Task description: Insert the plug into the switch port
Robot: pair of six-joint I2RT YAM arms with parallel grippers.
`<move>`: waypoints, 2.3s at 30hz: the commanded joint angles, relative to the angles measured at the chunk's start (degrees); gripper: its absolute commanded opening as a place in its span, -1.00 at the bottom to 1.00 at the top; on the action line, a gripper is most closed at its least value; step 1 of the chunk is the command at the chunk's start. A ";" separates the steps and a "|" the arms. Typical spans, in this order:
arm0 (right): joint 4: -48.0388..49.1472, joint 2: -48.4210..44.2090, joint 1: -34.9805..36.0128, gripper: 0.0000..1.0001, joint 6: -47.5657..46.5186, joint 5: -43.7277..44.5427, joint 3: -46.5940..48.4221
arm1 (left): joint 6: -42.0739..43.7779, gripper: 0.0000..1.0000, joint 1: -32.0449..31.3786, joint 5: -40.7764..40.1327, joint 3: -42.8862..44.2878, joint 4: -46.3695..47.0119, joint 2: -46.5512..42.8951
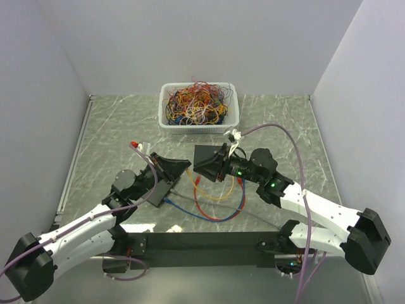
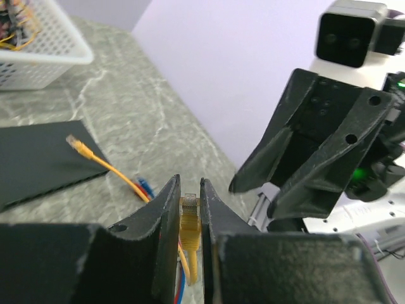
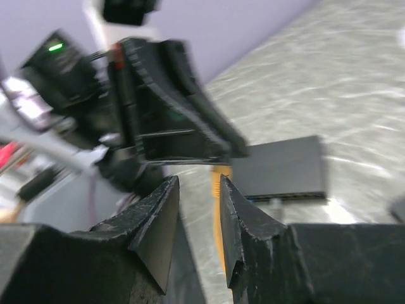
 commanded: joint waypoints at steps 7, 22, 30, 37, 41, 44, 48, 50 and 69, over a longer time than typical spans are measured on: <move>8.25 3.82 -0.34 -0.16 2.11 -11.83 0.99 | 0.56 -0.99 -0.11 5.46 -2.64 14.66 -1.92; 9.84 6.46 -0.61 -0.11 2.99 -12.10 1.70 | -0.32 -0.99 -0.11 6.51 -2.99 17.12 -1.31; 11.15 7.07 -0.61 -0.16 3.96 -12.80 1.79 | -0.93 -0.99 -0.11 6.78 -3.08 18.53 -0.16; 13.26 8.39 -0.69 -0.29 5.36 -13.77 1.35 | -0.85 -0.99 -0.11 6.69 -3.17 18.53 -0.60; 13.79 8.65 -0.61 -0.39 5.63 -13.68 1.08 | -0.93 -0.99 -0.11 6.69 -3.43 18.53 -0.51; 13.79 8.57 -0.69 -0.39 5.63 -13.24 0.73 | -0.93 -0.99 -0.03 6.61 -3.52 18.36 -0.51; 14.23 7.95 -0.61 -0.28 5.98 -13.59 0.64 | -0.76 -0.99 -0.11 6.34 -3.61 18.01 -0.78; 14.41 8.13 -0.61 -0.28 5.89 -13.85 0.64 | -0.85 -0.99 -0.11 6.25 -3.69 18.18 -0.78; 11.87 8.13 -0.69 -1.00 4.41 -12.89 0.38 | -0.32 -0.48 -0.11 5.82 -1.50 11.26 0.28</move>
